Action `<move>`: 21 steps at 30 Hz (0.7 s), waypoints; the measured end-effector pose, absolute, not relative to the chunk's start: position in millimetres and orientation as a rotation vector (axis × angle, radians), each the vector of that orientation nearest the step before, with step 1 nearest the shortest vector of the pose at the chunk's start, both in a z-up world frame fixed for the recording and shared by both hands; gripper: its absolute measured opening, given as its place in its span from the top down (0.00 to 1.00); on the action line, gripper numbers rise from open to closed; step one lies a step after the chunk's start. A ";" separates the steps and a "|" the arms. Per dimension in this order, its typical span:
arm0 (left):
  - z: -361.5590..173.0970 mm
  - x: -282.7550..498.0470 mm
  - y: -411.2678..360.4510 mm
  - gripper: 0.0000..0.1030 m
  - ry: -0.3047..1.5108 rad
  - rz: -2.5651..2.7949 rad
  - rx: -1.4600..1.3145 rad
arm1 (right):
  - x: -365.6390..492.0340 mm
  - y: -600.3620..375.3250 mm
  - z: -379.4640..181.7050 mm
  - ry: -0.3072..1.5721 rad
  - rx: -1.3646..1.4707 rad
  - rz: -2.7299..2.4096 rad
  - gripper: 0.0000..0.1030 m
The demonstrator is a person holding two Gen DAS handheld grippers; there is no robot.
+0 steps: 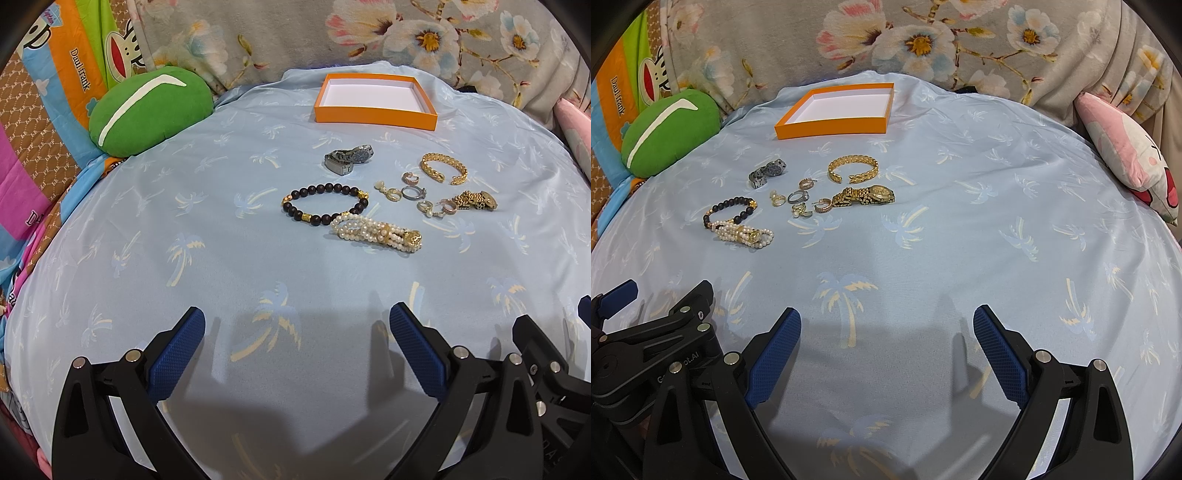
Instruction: Organize jewelry
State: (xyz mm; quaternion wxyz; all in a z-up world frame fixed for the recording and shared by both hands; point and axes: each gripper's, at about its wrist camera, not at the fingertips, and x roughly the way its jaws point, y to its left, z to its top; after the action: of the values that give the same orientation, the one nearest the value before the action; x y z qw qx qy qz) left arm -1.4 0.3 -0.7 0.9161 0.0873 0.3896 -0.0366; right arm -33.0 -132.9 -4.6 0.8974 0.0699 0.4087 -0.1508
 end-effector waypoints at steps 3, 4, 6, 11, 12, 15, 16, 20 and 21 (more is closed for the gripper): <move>-0.8 -1.5 0.7 0.05 0.802 -0.075 0.180 | -32.9 -132.9 -4.7 0.846 0.145 -0.312 0.10; -0.7 -1.5 0.5 0.05 0.801 -0.075 0.180 | -33.0 -132.9 -4.6 0.846 0.145 -0.312 0.10; -0.8 -1.4 0.4 0.05 0.802 -0.075 0.180 | -32.7 -132.8 -4.8 0.847 0.145 -0.312 0.10; -1.2 -0.4 0.2 0.05 0.804 -0.074 0.178 | -31.1 -131.6 -4.7 0.849 0.152 -0.291 0.10; -2.6 0.0 0.5 0.05 0.807 -0.068 0.178 | -30.5 -130.9 -4.7 0.850 0.153 -0.280 0.10; -5.8 -0.3 3.1 0.05 0.810 -0.068 0.163 | -28.6 -128.9 -6.2 0.849 0.150 -0.241 0.10; -5.5 -0.7 4.9 0.05 0.808 -0.074 0.151 | -28.7 -128.8 -5.6 0.844 0.147 -0.228 0.10; -3.3 1.3 13.8 0.05 0.805 -0.091 0.120 | -25.4 -130.0 -2.8 0.833 0.107 -0.190 0.10; -2.6 2.8 16.9 0.05 0.807 -0.095 0.110 | -24.7 -131.4 -2.9 0.838 0.102 -0.191 0.10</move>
State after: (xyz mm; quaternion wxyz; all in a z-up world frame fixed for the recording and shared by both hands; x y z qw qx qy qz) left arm 2.8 16.9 -2.6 0.9172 0.0537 0.3921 -0.0463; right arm -24.7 -131.4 -2.9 0.9079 0.0492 0.4059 -0.0928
